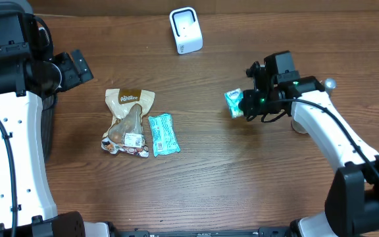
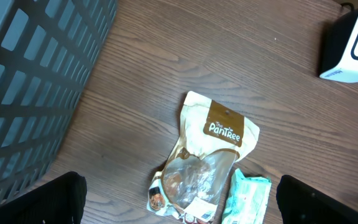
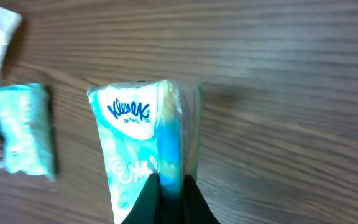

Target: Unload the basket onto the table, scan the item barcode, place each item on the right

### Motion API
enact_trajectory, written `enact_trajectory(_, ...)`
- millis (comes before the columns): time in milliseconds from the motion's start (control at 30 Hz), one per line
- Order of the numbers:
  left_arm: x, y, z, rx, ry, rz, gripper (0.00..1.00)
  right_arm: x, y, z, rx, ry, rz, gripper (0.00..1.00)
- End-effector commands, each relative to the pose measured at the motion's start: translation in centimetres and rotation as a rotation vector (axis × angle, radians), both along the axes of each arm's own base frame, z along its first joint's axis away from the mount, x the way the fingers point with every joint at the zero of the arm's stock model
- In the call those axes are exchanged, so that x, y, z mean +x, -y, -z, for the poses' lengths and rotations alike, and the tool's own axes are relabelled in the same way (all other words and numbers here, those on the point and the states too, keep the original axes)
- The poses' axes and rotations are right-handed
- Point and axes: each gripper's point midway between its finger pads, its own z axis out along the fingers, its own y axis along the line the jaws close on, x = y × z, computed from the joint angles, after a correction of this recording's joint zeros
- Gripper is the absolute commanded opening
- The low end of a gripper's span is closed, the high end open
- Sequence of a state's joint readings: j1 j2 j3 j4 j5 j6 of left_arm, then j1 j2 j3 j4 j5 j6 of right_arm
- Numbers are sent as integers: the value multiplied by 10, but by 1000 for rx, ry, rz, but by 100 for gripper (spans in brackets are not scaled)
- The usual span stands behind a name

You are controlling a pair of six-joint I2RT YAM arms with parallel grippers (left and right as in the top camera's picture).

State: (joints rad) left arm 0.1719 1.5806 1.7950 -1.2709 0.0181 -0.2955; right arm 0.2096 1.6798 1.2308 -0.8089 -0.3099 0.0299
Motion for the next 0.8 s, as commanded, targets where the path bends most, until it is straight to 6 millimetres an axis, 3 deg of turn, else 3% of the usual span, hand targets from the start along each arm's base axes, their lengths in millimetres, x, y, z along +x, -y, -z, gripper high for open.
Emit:
enact_trajectory(0, 1, 1, -2, 6, 4, 12, 100, -6, -26, -21, 143, 8, -82, 4)
enact_trajectory(167, 1, 1, -2, 6, 4, 12, 100, -6, -34, -25, 167, 22, -107, 4)
enact_trajectory(600, 1, 1, -2, 6, 4, 12, 100, -12, -49, -9, -85, 89, -160, 4)
enact_trajectory(767, 1, 1, -2, 6, 4, 12, 100, 8, -43, -33, -108, 125, -17, 4)
